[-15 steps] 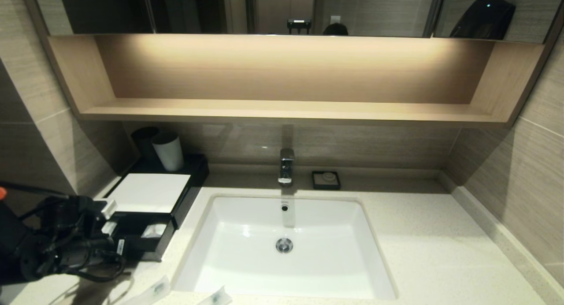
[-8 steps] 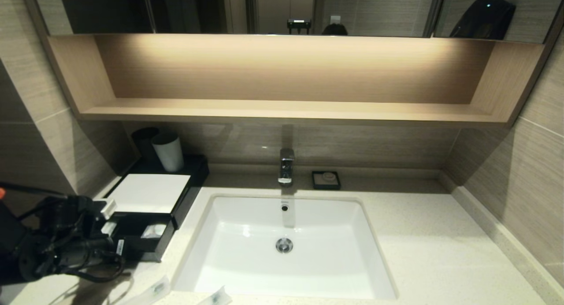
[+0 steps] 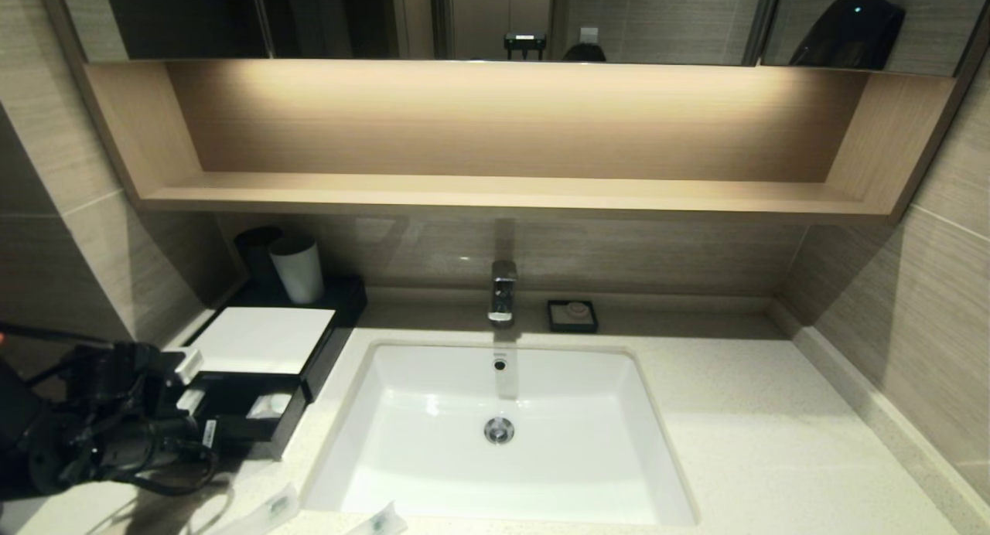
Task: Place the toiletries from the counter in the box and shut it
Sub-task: Open the drawer
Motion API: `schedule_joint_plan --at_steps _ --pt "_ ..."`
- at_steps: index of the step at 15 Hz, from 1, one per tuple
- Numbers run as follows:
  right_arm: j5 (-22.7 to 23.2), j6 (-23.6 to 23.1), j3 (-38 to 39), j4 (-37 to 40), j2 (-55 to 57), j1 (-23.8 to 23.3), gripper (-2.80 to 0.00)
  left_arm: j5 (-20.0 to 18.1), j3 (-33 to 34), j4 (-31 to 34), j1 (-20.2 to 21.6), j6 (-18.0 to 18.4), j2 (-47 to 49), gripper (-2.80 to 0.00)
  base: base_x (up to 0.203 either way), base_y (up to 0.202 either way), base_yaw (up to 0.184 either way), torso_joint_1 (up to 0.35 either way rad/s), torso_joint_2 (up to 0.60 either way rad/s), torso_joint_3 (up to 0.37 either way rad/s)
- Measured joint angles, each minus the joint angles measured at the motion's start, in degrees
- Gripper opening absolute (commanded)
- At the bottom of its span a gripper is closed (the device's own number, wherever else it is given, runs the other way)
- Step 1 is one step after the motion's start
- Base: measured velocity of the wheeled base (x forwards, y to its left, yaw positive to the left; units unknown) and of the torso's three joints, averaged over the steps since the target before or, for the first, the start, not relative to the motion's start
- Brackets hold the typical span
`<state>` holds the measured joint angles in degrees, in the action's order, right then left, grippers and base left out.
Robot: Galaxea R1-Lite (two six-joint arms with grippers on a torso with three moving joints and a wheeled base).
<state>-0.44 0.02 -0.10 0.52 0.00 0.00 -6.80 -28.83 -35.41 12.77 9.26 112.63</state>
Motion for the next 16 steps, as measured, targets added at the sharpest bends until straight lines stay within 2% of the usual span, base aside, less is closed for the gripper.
schedule_joint_plan --at_steps 16 --pt "0.0 -0.02 0.0 0.0 0.0 0.0 -2.8 -0.02 -0.13 4.74 1.01 2.03 -2.66 -2.8 0.0 0.0 0.0 0.0 0.0 0.0"
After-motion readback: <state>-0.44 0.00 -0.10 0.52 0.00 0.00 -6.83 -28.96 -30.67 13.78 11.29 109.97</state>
